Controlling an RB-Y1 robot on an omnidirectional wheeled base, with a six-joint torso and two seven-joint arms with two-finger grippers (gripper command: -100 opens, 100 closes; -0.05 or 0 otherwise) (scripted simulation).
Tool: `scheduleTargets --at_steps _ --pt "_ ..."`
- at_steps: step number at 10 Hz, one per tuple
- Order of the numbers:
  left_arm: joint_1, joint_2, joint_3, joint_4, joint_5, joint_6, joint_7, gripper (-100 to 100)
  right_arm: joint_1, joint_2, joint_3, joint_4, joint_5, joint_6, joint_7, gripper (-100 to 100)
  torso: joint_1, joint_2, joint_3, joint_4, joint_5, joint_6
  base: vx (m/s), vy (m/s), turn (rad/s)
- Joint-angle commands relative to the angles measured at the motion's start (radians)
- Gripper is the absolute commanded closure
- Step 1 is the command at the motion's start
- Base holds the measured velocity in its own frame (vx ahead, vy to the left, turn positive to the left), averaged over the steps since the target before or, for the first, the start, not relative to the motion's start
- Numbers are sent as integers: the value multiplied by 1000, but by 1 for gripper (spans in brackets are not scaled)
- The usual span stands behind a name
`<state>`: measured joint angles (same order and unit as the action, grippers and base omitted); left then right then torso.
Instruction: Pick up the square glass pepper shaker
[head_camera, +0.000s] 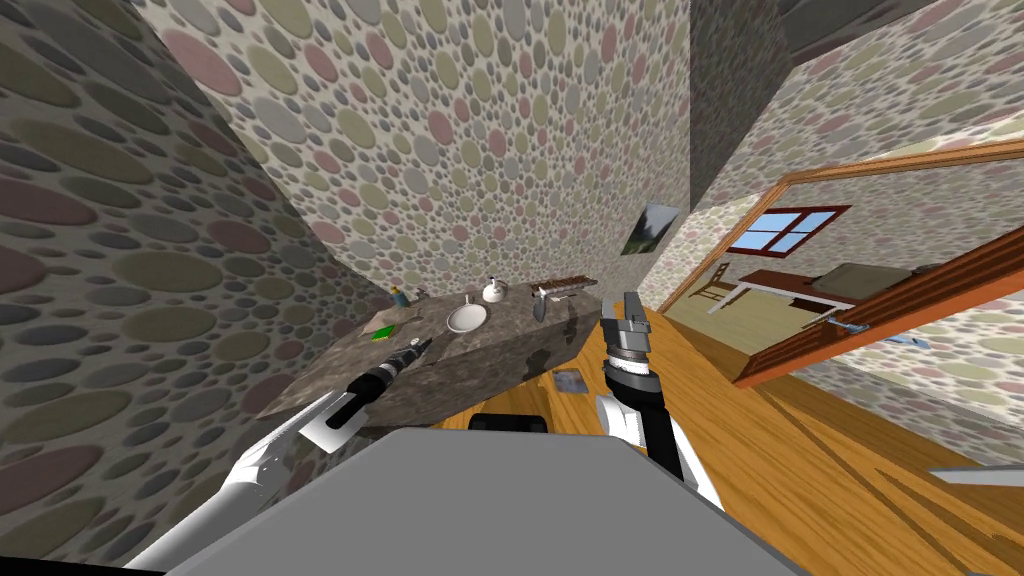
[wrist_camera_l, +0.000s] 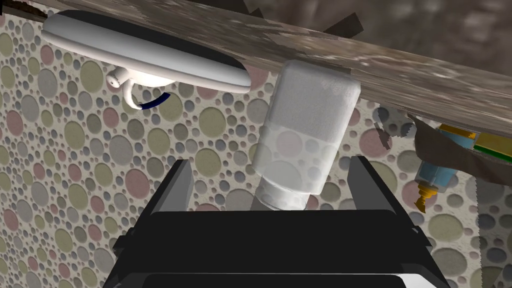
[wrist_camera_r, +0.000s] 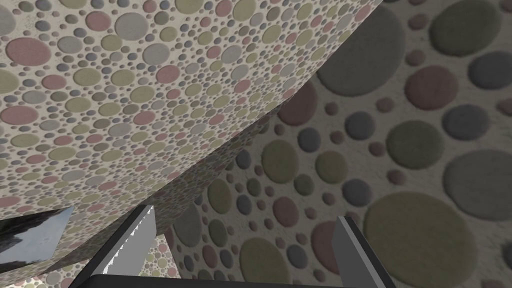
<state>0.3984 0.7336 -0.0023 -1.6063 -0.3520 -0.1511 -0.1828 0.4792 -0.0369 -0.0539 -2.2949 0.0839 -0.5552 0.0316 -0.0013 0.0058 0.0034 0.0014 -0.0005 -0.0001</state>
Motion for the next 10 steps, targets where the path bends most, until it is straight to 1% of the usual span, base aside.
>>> scheduleTargets --at_steps 1,4,5,6,10 --pt "-21 6 14 38 9 -2 8 -100 0 0 0 0 0 0 0 0 0 0 0 0 0 0 -84 -28 -143" --pt "-61 10 38 110 23 -4 18 -100 0 0 0 0 0 0 0 0 -1 0 0 0 0 0 -76 -36 -179" --pt "-58 11 32 103 21 -8 16 -100 0 0 0 0 0 0 0 0 0 0 0 0 0 0 -33 -10 -29" --pt "-60 11 33 106 21 -8 17 100 0 0 0 0 0 0 0 0 1 -2 -1 0 0 -1 -6 0 17" --pt "-60 12 34 106 20 -7 15 100 0 0 0 0 0 0 0 0 3 -5 -3 -1 2 0 0 0 0"
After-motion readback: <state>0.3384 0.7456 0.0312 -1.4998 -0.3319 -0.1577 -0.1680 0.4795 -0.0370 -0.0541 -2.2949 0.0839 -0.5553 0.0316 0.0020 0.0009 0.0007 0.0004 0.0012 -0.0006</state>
